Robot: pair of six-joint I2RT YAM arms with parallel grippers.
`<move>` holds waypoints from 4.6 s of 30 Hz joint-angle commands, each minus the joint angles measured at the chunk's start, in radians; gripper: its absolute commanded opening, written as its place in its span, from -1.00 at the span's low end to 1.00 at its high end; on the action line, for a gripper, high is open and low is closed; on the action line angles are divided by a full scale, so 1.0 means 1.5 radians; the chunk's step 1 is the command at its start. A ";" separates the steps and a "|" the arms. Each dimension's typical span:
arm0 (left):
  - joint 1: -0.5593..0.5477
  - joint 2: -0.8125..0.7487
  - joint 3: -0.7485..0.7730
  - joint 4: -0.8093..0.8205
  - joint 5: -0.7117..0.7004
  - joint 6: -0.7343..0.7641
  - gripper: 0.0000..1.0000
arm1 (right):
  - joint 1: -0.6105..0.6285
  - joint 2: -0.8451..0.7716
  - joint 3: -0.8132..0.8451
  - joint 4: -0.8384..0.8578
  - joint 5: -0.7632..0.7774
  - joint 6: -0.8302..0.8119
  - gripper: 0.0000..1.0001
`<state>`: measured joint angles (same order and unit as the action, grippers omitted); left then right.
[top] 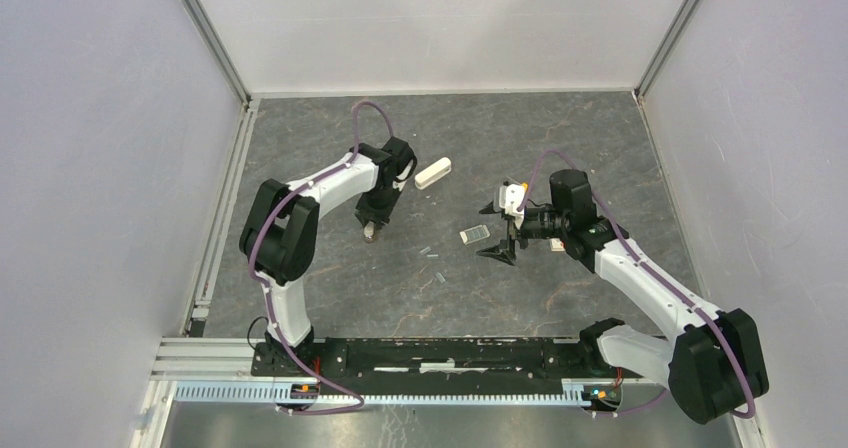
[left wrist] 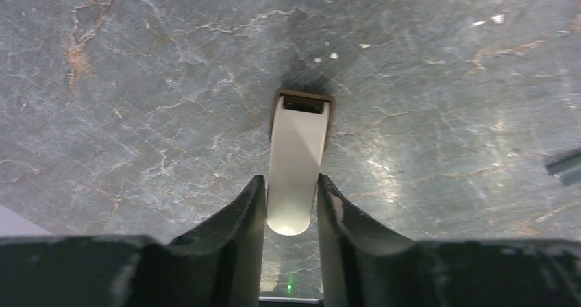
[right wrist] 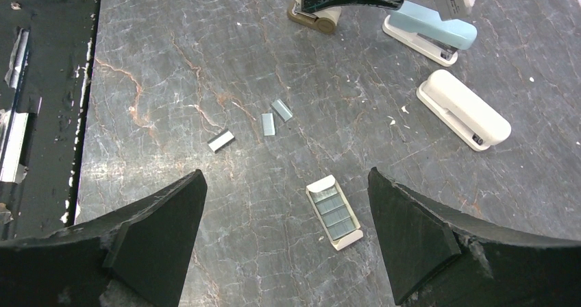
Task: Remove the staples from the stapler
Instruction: Place the stapler at the center of the board, then pick up the staple from the center of the board.
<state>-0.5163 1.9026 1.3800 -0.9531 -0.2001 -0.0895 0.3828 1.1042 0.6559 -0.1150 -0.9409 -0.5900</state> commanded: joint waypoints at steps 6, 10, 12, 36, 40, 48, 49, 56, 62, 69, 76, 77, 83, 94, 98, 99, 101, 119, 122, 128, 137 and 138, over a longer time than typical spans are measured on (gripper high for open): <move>0.020 -0.046 -0.017 0.018 -0.023 0.002 0.19 | -0.017 -0.023 0.002 0.001 -0.002 -0.009 0.89; 0.020 -0.075 -0.019 0.018 -0.027 0.001 0.23 | -0.023 -0.026 0.002 0.002 -0.005 -0.009 0.89; 0.019 -0.110 -0.022 0.023 -0.017 -0.004 0.24 | -0.026 -0.028 0.002 0.000 -0.005 -0.013 0.89; 0.016 -0.793 -0.667 0.797 0.279 -0.308 0.96 | -0.058 -0.080 0.003 -0.056 -0.085 -0.070 0.90; 0.011 -0.740 -0.643 0.749 0.317 -0.306 0.82 | -0.058 -0.069 0.013 -0.105 -0.083 -0.048 0.90; -0.124 -0.536 -0.504 0.581 0.228 -0.145 0.75 | -0.068 -0.073 0.006 -0.142 -0.040 -0.103 0.90; -0.137 -0.509 -0.485 0.562 0.225 -0.118 0.75 | -0.069 -0.073 0.007 -0.148 -0.036 -0.109 0.90; -0.158 -0.325 -0.359 0.473 0.207 0.066 0.71 | -0.082 -0.077 0.008 -0.166 -0.039 -0.133 0.90; -0.160 -0.212 -0.246 0.370 0.190 0.138 0.54 | -0.084 -0.078 0.010 -0.172 -0.038 -0.138 0.91; -0.159 -0.170 -0.228 0.323 0.181 0.124 0.24 | -0.085 -0.075 0.011 -0.174 -0.037 -0.140 0.91; -0.159 -0.168 -0.244 0.326 0.187 0.123 0.22 | -0.085 -0.072 0.012 -0.176 -0.039 -0.141 0.91; -0.158 -0.167 -0.243 0.328 0.186 0.125 0.22 | -0.085 -0.072 0.012 -0.176 -0.039 -0.141 0.91; -0.159 -0.144 -0.234 0.328 0.189 0.133 0.13 | -0.085 -0.070 0.013 -0.177 -0.038 -0.141 0.91; -0.159 -0.119 -0.221 0.328 0.197 0.130 -0.01 | -0.085 -0.069 0.014 -0.180 -0.040 -0.142 0.91; -0.161 -0.112 -0.217 0.331 0.207 0.125 -0.03 | -0.085 -0.068 0.015 -0.181 -0.041 -0.142 0.92; -0.163 -0.110 -0.217 0.334 0.208 0.124 -0.03 | -0.085 -0.068 0.015 -0.181 -0.042 -0.143 0.91; -0.165 -0.106 -0.215 0.339 0.209 0.123 -0.03 | -0.085 -0.068 0.015 -0.182 -0.042 -0.143 0.92; -0.168 -0.068 -0.185 0.330 0.199 0.126 -0.30 | -0.085 -0.068 0.019 -0.189 -0.046 -0.146 0.92; -0.168 -0.063 -0.181 0.330 0.199 0.125 -0.33 | -0.085 -0.068 0.020 -0.190 -0.047 -0.146 0.92; -0.168 -0.058 -0.172 0.330 0.196 0.123 -0.31 | -0.086 -0.068 0.021 -0.192 -0.047 -0.148 0.92; -0.168 -0.055 -0.174 0.328 0.206 0.118 -0.46 | -0.085 -0.069 0.022 -0.195 -0.048 -0.150 0.92; -0.168 -0.057 -0.176 0.328 0.206 0.117 -0.48 | -0.085 -0.068 0.022 -0.195 -0.049 -0.150 0.93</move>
<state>-0.7616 1.7973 1.1084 -0.4614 0.0845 0.0696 0.2596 1.0031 0.6487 -0.4030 -0.9920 -0.7948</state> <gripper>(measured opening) 0.277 0.960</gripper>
